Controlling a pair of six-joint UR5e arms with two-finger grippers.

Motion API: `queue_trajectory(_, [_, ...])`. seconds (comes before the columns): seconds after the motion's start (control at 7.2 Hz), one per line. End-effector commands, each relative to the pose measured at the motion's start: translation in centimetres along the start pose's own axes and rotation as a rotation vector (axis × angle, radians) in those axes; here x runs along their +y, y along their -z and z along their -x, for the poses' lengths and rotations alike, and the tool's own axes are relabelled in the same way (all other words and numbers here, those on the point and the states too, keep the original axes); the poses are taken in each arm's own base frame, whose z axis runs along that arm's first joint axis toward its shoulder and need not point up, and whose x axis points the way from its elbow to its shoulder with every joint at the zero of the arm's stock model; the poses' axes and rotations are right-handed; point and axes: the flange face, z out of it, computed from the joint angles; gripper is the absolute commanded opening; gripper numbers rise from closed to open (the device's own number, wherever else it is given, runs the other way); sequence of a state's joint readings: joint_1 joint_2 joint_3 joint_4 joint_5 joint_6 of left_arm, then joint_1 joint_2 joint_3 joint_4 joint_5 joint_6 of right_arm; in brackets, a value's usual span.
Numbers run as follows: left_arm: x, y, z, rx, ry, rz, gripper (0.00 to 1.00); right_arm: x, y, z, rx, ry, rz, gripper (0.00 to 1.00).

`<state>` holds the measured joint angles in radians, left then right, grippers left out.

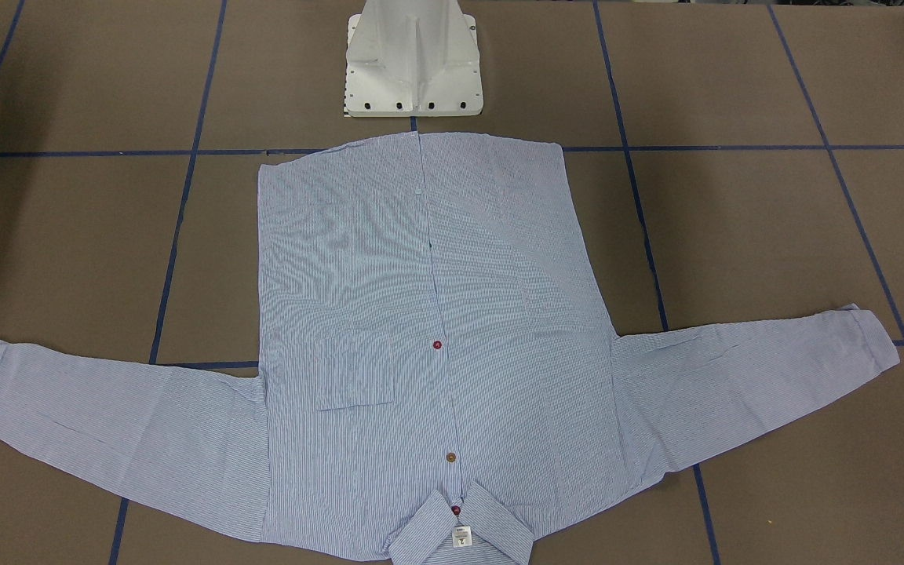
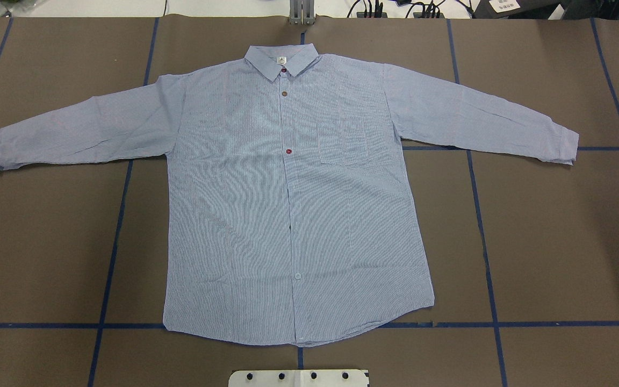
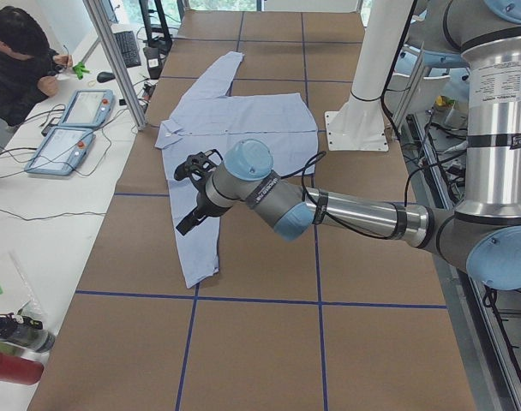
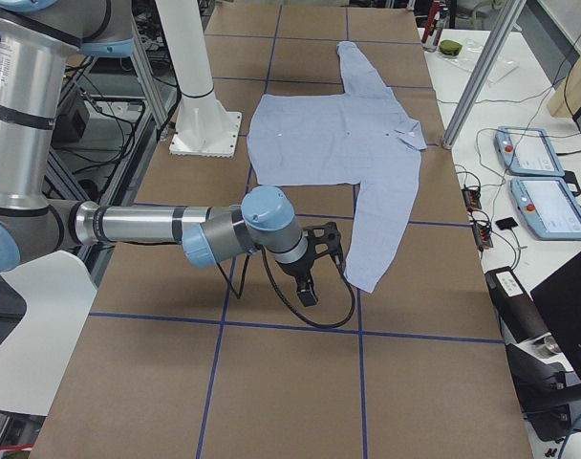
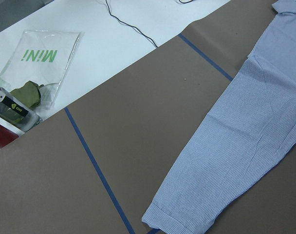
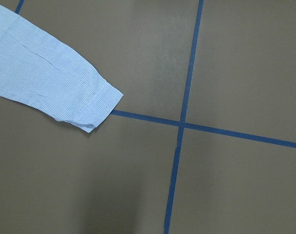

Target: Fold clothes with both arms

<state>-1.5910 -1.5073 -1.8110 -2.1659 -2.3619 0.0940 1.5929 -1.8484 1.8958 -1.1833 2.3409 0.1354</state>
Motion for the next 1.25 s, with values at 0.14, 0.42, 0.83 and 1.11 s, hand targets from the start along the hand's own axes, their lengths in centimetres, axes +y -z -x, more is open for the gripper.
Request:
queue_trajectory(0.14, [0.5,-0.2,0.1,0.006,-0.001,0.003,1.0,-1.8,-3.6,6.4,-0.088,-0.202,-0.014,1.0])
queue_trajectory(0.42, [0.7,-0.1,0.1,0.005,-0.004,0.003,1.0,-2.5,-8.6,8.5,-0.069,-0.231,-0.059,1.0])
queue_trajectory(0.83, [0.8,0.0,0.0,0.005,-0.002,0.004,1.0,-5.3,-19.3,12.2,-0.092,-0.321,-0.126,0.96])
queue_trajectory(1.11, [0.9,-0.1,0.0,0.006,-0.004,0.006,1.0,-3.8,-22.8,13.7,-0.019,-0.356,-0.145,0.84])
